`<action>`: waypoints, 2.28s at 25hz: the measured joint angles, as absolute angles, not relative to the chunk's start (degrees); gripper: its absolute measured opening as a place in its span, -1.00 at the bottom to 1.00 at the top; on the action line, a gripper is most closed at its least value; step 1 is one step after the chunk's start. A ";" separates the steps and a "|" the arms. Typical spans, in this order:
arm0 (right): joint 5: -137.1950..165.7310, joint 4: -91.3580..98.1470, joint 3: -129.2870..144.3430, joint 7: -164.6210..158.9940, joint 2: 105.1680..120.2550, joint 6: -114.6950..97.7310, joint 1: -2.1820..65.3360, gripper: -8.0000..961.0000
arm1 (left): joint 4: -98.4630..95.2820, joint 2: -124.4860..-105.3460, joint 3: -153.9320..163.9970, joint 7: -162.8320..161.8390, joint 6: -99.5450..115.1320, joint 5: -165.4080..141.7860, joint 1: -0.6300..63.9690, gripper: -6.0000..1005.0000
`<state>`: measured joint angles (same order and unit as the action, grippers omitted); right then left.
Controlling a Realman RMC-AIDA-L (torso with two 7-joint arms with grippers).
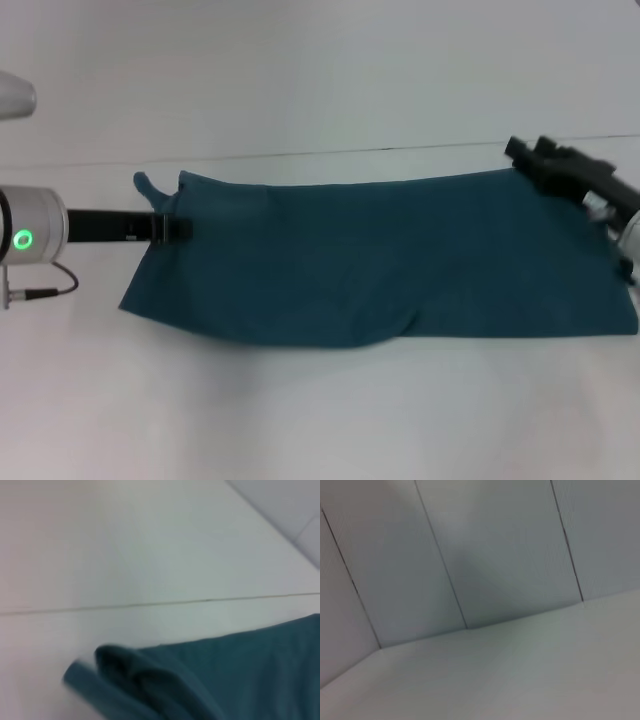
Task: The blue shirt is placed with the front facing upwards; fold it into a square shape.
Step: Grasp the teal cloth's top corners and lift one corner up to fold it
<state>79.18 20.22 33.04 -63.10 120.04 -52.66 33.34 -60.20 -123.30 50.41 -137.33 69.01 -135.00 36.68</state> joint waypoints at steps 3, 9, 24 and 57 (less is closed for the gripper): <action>71.67 10.93 32.98 -48.32 120.38 -53.89 35.37 0.22 | -62.69 -123.30 50.40 -137.73 71.23 -134.15 37.05 -0.95; 67.56 -2.03 32.69 -31.59 120.76 -53.68 42.06 -0.34 | -66.59 -123.26 50.36 -138.23 74.23 -131.76 37.90 -0.95; 75.45 -12.43 32.52 -30.04 121.23 -45.68 52.37 -0.98 | -72.06 -122.87 49.73 -140.02 78.18 -128.19 38.20 -0.95; 101.69 -18.42 2.60 -30.12 120.98 -45.82 48.26 -0.97 | -75.80 -122.79 49.69 -139.48 81.22 -123.98 37.31 -0.95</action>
<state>101.69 -18.42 2.60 -30.12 120.98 -45.82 48.26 -75.80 -122.79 49.69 -139.48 81.22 -123.98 37.31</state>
